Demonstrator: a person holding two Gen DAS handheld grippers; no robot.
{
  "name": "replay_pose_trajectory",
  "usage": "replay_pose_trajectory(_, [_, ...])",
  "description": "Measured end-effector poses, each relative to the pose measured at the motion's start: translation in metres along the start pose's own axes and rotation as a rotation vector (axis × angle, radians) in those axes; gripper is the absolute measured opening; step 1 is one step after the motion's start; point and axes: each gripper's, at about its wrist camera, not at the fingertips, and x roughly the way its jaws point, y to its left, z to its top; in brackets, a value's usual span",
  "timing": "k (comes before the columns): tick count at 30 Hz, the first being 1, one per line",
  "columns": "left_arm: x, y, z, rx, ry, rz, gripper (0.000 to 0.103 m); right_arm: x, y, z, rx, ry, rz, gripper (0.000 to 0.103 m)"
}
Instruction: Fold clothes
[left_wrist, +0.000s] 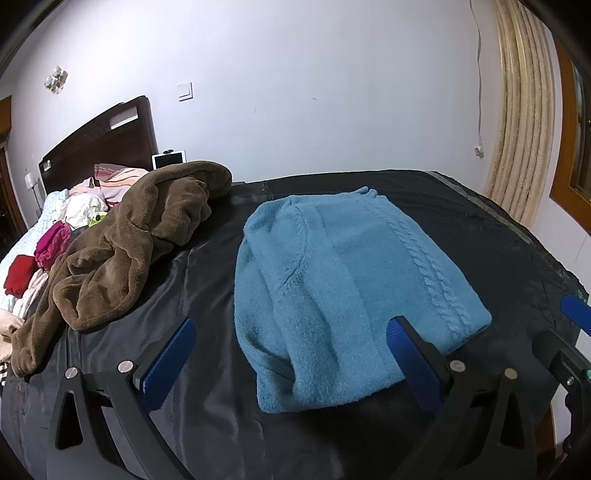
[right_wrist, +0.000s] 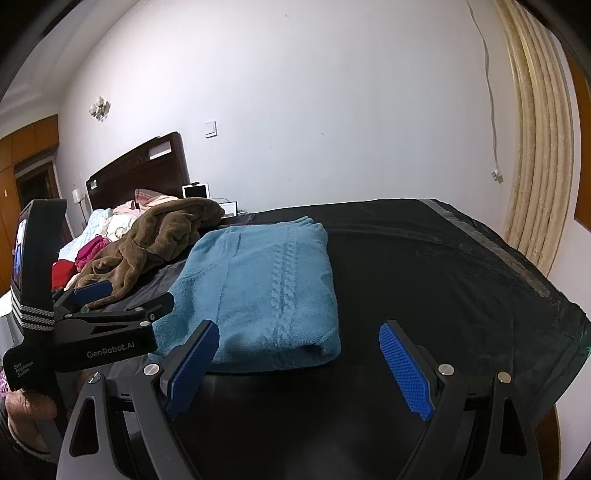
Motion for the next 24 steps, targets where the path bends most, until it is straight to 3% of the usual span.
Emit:
replay_pose_trajectory(19, [-0.007, -0.001, -0.001, 0.003, -0.016, -0.055, 0.103, -0.003, -0.006, -0.005, 0.019, -0.002, -0.026, 0.091])
replay_pose_trajectory(24, [-0.007, 0.004, -0.003, -0.008, -0.008, -0.032, 0.103, -0.003, 0.004, -0.011, -0.016, 0.001, -0.013, 0.091])
